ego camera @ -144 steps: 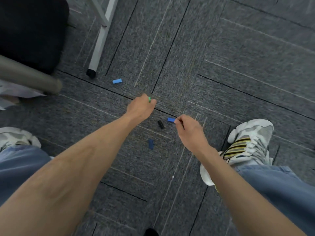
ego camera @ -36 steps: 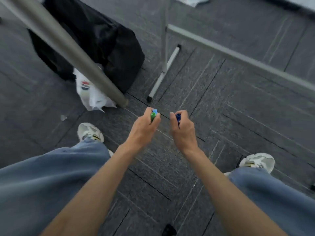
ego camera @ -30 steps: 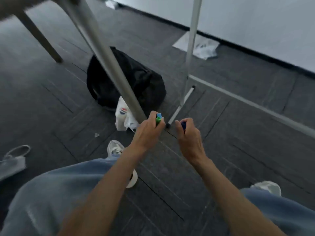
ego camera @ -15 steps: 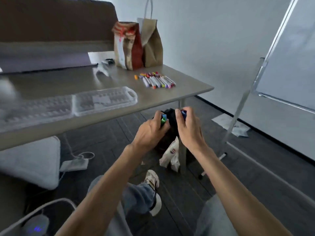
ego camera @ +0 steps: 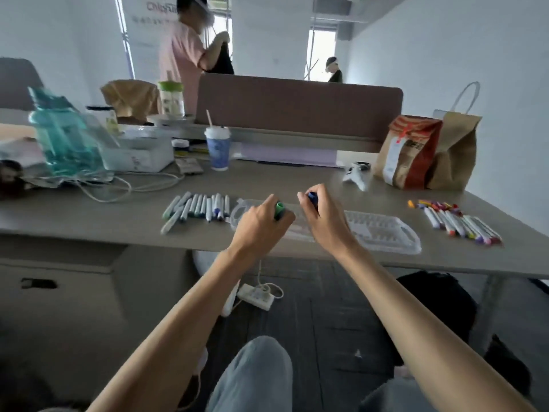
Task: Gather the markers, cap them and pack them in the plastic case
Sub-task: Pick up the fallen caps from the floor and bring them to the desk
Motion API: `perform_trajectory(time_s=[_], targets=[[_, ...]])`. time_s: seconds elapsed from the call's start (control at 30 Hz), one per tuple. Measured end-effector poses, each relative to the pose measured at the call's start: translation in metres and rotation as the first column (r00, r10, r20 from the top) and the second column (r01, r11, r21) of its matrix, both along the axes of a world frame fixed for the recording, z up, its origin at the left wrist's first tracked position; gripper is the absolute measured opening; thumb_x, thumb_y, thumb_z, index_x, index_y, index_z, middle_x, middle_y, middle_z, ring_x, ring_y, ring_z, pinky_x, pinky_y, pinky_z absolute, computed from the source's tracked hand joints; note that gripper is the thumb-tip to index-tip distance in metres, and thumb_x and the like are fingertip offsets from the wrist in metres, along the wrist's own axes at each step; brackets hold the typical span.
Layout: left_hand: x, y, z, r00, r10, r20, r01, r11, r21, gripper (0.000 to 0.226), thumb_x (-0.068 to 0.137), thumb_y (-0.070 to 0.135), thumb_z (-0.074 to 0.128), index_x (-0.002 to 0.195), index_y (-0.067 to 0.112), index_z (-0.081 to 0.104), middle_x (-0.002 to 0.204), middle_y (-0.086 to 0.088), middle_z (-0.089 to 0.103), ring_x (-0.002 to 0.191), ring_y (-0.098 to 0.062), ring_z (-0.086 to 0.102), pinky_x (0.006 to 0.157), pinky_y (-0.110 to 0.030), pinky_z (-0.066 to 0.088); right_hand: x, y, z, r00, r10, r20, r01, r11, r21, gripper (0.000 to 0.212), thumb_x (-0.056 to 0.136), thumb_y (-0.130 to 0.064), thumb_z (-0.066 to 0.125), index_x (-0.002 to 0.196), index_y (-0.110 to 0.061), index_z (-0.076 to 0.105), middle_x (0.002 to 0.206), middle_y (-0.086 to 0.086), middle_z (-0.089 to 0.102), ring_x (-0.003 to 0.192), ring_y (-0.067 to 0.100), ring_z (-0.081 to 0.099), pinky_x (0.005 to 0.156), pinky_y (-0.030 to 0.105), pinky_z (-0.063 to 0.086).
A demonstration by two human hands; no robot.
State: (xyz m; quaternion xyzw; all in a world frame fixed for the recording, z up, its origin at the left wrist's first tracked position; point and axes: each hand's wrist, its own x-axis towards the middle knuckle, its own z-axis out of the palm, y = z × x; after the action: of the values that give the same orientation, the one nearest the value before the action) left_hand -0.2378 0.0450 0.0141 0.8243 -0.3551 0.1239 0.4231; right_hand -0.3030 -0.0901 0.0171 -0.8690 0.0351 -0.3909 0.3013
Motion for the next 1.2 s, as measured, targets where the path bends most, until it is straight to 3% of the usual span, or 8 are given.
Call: perform_trajectory(time_s=[0.1, 0.27, 0.47, 0.6, 0.73, 0.93, 1.1, 1.2], targets=[[0.044, 0.033, 0.01, 0.994, 0.112, 0.001, -0.112, 0.993, 0.023, 0.022, 0.088, 0.027, 0.053, 0.083, 0.007, 0.048, 0.068, -0.01, 0.06, 0.069, -0.036, 0.053, 0.061, -0.04, 0.041, 0.055, 0.023, 0.006, 0.991, 0.111, -0.071, -0.112, 0.994, -0.006, 0.026, 0.102, -0.03, 0.048, 0.096, -0.005, 0.052, 0.073, -0.002, 0.052, 0.065, 0.016, 0.049, 0.06, 0.033, 0.038], [0.127, 0.069, 0.026, 0.967, 0.254, -0.011, -0.253, 0.965, 0.067, 0.023, 0.086, 0.033, 0.051, 0.074, 0.016, 0.042, 0.066, -0.006, 0.056, 0.068, -0.036, 0.053, 0.061, -0.039, 0.044, 0.144, 0.046, 0.014, 0.955, 0.233, -0.185, -0.225, 0.972, 0.064, 0.021, 0.101, -0.031, 0.047, 0.1, -0.01, 0.052, 0.076, -0.008, 0.05, 0.065, 0.003, 0.046, 0.056, 0.012, 0.035], [0.236, 0.085, 0.035, 0.956, 0.286, 0.06, -0.292, 0.943, 0.16, 0.025, 0.092, 0.037, 0.048, 0.108, 0.019, 0.057, 0.088, -0.009, 0.066, 0.073, -0.028, 0.06, 0.06, -0.033, 0.045, 0.258, 0.054, 0.015, 0.918, 0.238, -0.318, -0.229, 0.971, 0.066, 0.011, 0.098, -0.019, 0.044, 0.092, -0.013, 0.051, 0.08, 0.0, 0.053, 0.072, 0.015, 0.049, 0.069, 0.034, 0.04], [0.285, 0.092, 0.024, 0.95, 0.313, 0.018, -0.309, 0.925, 0.221, 0.032, 0.092, 0.039, 0.046, 0.12, 0.026, 0.054, 0.1, -0.012, 0.068, 0.079, -0.03, 0.061, 0.064, -0.032, 0.046, 0.32, 0.059, 0.003, 0.893, 0.221, -0.391, -0.217, 0.975, 0.055, 0.026, 0.1, -0.016, 0.042, 0.076, -0.027, 0.04, 0.078, 0.003, 0.05, 0.077, 0.024, 0.05, 0.081, 0.049, 0.045], [0.317, 0.096, 0.009, 0.958, 0.274, -0.081, -0.235, 0.916, 0.324, 0.042, 0.093, 0.038, 0.044, 0.128, 0.014, 0.045, 0.121, -0.02, 0.062, 0.099, -0.034, 0.061, 0.083, -0.04, 0.051, 0.342, 0.065, 0.003, 0.821, 0.263, -0.507, -0.334, 0.941, -0.053, 0.013, 0.104, -0.023, 0.043, 0.093, -0.016, 0.043, 0.088, 0.009, 0.048, 0.082, 0.023, 0.047, 0.079, 0.046, 0.043], [0.333, 0.087, -0.01, 0.951, 0.219, -0.217, -0.137, 0.93, 0.34, 0.03, 0.098, 0.039, 0.048, 0.101, 0.01, 0.039, 0.08, -0.009, 0.051, 0.071, -0.025, 0.049, 0.06, -0.033, 0.035, 0.358, 0.066, 0.003, 0.736, 0.239, -0.634, -0.39, 0.914, -0.108, 0.011, 0.104, -0.023, 0.041, 0.102, -0.012, 0.044, 0.086, 0.004, 0.047, 0.084, 0.021, 0.047, 0.073, 0.033, 0.035], [0.349, 0.079, -0.015, 0.948, 0.184, -0.258, -0.092, 0.938, 0.333, 0.027, 0.1, 0.037, 0.047, 0.1, 0.012, 0.035, 0.072, -0.003, 0.046, 0.063, -0.019, 0.044, 0.06, -0.033, 0.031, 0.367, 0.058, 0.006, 0.666, 0.217, -0.714, -0.431, 0.892, -0.132, 0.014, 0.104, -0.02, 0.043, 0.11, -0.008, 0.048, 0.096, 0.01, 0.052, 0.089, 0.024, 0.052, 0.08, 0.042, 0.041], [0.355, 0.07, -0.017, 0.943, 0.142, -0.299, -0.045, 0.949, 0.312, 0.025, 0.1, 0.035, 0.046, 0.104, 0.011, 0.039, 0.078, -0.006, 0.052, 0.063, -0.019, 0.046, 0.055, -0.031, 0.033, 0.369, 0.055, 0.009, 0.622, 0.209, -0.754, -0.454, 0.882, -0.131, 0.023, 0.101, -0.013, 0.048, 0.122, -0.005, 0.05, 0.109, 0.012, 0.056, 0.097, 0.022, 0.053, 0.087, 0.041, 0.041]])
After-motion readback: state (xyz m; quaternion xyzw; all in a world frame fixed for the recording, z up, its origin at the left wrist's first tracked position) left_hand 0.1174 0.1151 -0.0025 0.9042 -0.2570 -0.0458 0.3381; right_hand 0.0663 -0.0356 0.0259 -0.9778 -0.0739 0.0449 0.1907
